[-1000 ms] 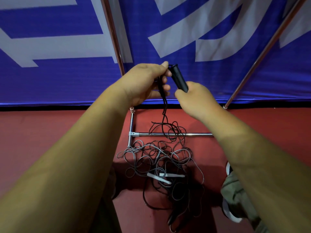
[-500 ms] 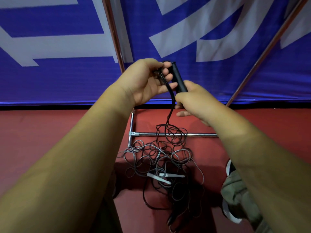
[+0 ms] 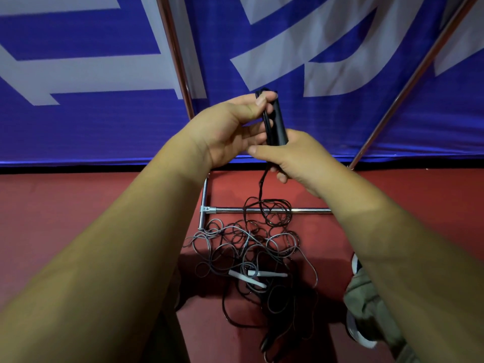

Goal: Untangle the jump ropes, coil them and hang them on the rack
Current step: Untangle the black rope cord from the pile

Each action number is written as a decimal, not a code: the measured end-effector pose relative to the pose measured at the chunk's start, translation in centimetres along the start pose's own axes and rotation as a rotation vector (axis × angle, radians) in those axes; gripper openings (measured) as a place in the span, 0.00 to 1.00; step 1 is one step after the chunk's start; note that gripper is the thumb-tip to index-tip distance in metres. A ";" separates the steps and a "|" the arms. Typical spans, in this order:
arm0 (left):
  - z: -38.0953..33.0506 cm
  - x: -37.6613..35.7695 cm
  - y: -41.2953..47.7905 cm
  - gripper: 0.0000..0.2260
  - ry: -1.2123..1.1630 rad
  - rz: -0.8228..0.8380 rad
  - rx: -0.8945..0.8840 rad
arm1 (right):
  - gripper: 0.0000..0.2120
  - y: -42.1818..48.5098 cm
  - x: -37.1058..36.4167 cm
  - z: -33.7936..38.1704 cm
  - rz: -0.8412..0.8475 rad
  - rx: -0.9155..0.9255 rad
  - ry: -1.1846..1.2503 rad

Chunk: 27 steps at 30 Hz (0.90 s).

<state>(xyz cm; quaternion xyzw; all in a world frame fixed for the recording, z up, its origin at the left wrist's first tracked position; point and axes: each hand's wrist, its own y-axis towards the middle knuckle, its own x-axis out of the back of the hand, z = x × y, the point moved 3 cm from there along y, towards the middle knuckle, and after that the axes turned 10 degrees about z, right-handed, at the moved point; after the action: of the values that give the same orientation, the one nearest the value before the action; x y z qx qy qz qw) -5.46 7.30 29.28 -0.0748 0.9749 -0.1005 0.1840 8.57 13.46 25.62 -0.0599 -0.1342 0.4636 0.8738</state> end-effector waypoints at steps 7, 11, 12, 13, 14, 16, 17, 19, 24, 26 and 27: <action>-0.2 0.4 -0.1 0.05 -0.081 -0.010 0.033 | 0.09 -0.2 0.0 0.1 0.051 0.000 0.098; -0.2 0.3 -0.1 0.04 -0.147 0.019 0.045 | 0.10 -0.2 -0.1 0.1 0.055 -0.026 0.138; -0.3 0.3 -0.1 0.04 -0.174 0.025 0.050 | 0.11 -0.2 -0.1 0.1 0.058 -0.035 0.140; -0.3 0.3 -0.1 0.03 -0.200 0.028 0.054 | 0.12 -0.2 -0.2 0.1 0.061 -0.043 0.138; -0.3 0.3 -0.1 0.02 -0.220 0.030 0.056 | 0.12 -0.2 -0.2 0.1 0.066 -0.053 0.139; -0.3 0.3 -0.1 0.02 -0.225 0.027 0.051 | 0.11 -0.3 -0.3 0.1 0.079 -0.069 0.154; -0.2 0.3 0.0 0.03 -0.216 0.023 0.044 | 0.11 -0.5 -0.3 0.2 0.089 -0.074 0.166; -0.2 0.3 0.1 0.04 -0.192 0.012 0.024 | 0.12 -0.7 -0.2 0.3 0.114 -0.082 0.201; 0.0 0.2 0.4 0.04 -0.141 -0.007 -0.003 | 0.13 -0.7 0.1 0.5 0.156 -0.106 0.285; 0.0 0.2 0.4 0.03 -0.142 -0.006 -0.001 | 0.13 -0.6 0.1 0.4 0.143 -0.107 0.273; 0.1 0.2 0.5 0.03 -0.135 -0.003 0.000 | 0.13 -0.6 0.2 0.3 0.130 -0.108 0.255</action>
<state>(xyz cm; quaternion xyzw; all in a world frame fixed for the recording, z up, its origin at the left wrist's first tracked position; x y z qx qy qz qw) -5.63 7.73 29.06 -0.0830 0.9602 -0.0954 0.2492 9.04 13.24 26.11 -0.1736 -0.0427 0.5000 0.8473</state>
